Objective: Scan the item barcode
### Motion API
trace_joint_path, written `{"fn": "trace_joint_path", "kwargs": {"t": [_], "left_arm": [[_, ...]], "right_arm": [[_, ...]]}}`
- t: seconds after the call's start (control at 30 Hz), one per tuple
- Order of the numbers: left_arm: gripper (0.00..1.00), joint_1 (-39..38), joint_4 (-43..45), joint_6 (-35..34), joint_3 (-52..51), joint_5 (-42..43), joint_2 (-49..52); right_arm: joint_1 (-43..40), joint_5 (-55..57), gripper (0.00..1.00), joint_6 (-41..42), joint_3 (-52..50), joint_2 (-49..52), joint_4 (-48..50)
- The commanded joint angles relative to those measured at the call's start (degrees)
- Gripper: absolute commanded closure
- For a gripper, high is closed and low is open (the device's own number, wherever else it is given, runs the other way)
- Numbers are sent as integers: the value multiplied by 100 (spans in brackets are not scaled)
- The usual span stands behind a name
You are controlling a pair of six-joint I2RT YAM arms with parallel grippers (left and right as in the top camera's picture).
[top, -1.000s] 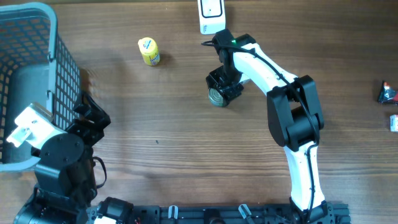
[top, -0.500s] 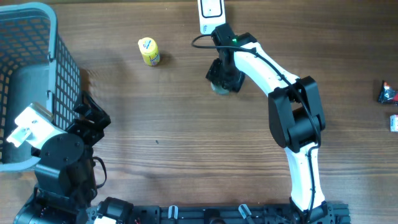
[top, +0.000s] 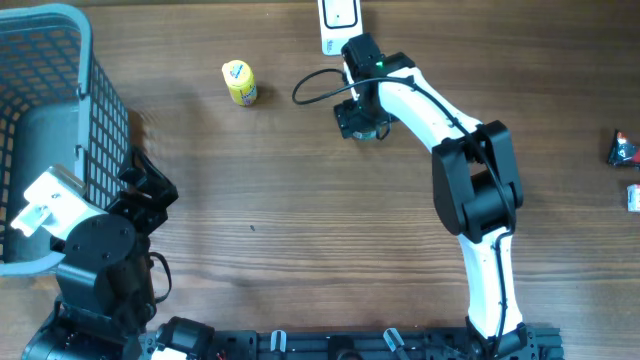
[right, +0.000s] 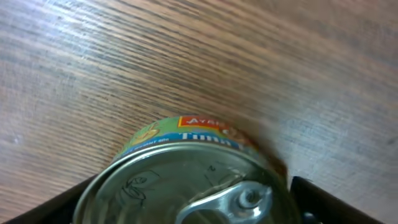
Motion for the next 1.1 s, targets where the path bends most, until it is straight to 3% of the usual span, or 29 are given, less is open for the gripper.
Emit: {"fn": "trace_joint_path", "kwargs": {"t": [0.0,0.17,0.5,0.83,1.07], "left_arm": [[0,-22,-7,-74,-4,48,-15],[0,-22,-4,-76,-4,48,-15],[0,-22,-7,-74,-4,48,-13],[0,-22,-7,-76,-4,72,-13],[0,-22,-9,-76,-4,72,-13]], "right_arm": [[-13,284,0,-1082,-271,553,-225],[-11,225,0,-463,-271,551,-236],[-11,195,0,2017,-269,551,-599],[-11,-1370,0,3108,-269,551,-627],[-11,-2227,0,4870,-269,551,-254]]}}
